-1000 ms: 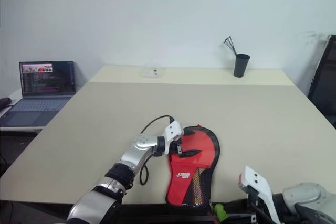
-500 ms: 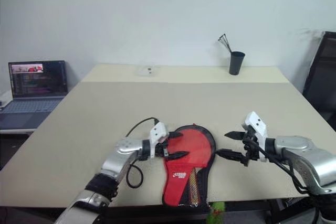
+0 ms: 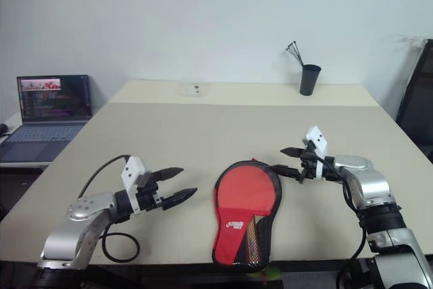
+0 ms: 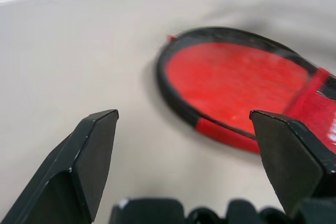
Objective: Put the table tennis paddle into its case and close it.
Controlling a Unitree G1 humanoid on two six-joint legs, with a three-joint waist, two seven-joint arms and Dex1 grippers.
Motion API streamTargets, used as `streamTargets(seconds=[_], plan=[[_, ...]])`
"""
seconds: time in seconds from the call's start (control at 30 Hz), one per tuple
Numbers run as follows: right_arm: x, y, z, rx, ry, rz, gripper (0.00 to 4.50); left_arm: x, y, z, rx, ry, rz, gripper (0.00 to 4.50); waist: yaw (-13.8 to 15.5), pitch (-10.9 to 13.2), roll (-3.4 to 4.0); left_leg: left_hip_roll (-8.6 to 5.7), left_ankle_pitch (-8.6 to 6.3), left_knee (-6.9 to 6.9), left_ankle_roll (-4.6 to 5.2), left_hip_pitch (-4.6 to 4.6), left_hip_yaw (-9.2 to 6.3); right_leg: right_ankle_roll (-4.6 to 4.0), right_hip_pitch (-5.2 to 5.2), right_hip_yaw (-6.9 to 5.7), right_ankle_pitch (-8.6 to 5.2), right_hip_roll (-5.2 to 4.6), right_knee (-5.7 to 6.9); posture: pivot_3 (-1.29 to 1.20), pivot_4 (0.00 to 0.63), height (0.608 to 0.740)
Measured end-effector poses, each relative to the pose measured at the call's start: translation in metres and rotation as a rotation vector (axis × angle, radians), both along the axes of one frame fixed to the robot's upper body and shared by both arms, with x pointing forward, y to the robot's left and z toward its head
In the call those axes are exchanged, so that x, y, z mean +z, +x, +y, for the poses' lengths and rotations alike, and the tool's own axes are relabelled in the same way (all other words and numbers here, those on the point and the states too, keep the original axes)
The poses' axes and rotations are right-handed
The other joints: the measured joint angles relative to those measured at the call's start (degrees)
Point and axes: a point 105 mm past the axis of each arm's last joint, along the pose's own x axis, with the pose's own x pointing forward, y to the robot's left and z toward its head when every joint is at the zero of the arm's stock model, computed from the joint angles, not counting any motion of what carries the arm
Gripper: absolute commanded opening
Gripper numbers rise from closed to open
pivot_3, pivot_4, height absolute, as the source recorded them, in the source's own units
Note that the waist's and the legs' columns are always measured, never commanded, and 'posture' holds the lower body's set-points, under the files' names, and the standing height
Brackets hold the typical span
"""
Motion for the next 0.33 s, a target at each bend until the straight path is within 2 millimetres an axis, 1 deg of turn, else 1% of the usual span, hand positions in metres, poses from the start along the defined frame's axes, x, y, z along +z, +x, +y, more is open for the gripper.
streamTargets(seconds=[0.07,0.13,0.23,0.33], plan=[[-0.003,0.004,-0.011,-0.015,-0.014,0.009,4.48,0.003,0.005,-0.007,0.018,-0.016,-0.014,4.39,0.21,0.01,0.01,-0.05,0.0,0.02,0.0,0.0,0.02,0.0,0.01,0.02,0.01,-0.03,0.0,0.0,0.15,0.74],[-0.001,0.006,-0.02,-0.039,-0.022,0.005,4.48,0.002,0.007,-0.016,0.007,-0.002,-0.018,4.39,0.19,0.01,0.01,-0.04,0.0,0.02,0.0,0.0,0.05,0.0,0.0,0.05,0.01,-0.03,0.0,0.0,0.15,0.74],[0.006,0.004,-0.021,-0.055,-0.024,-0.032,4.48,-0.001,0.01,-0.019,-0.004,0.007,-0.028,4.39,-0.18,0.01,0.03,0.04,0.0,-0.03,0.0,0.01,0.04,-0.01,-0.02,0.05,0.01,0.02,0.02,0.0,0.15,0.74],[0.0,-0.005,-0.023,-0.062,-0.04,-0.016,4.48,-0.007,0.013,-0.023,-0.003,0.008,-0.024,4.39,-0.31,0.01,0.04,0.06,0.0,-0.03,0.0,0.04,0.03,-0.01,-0.01,0.04,0.01,0.04,0.06,0.0,0.15,0.74]])
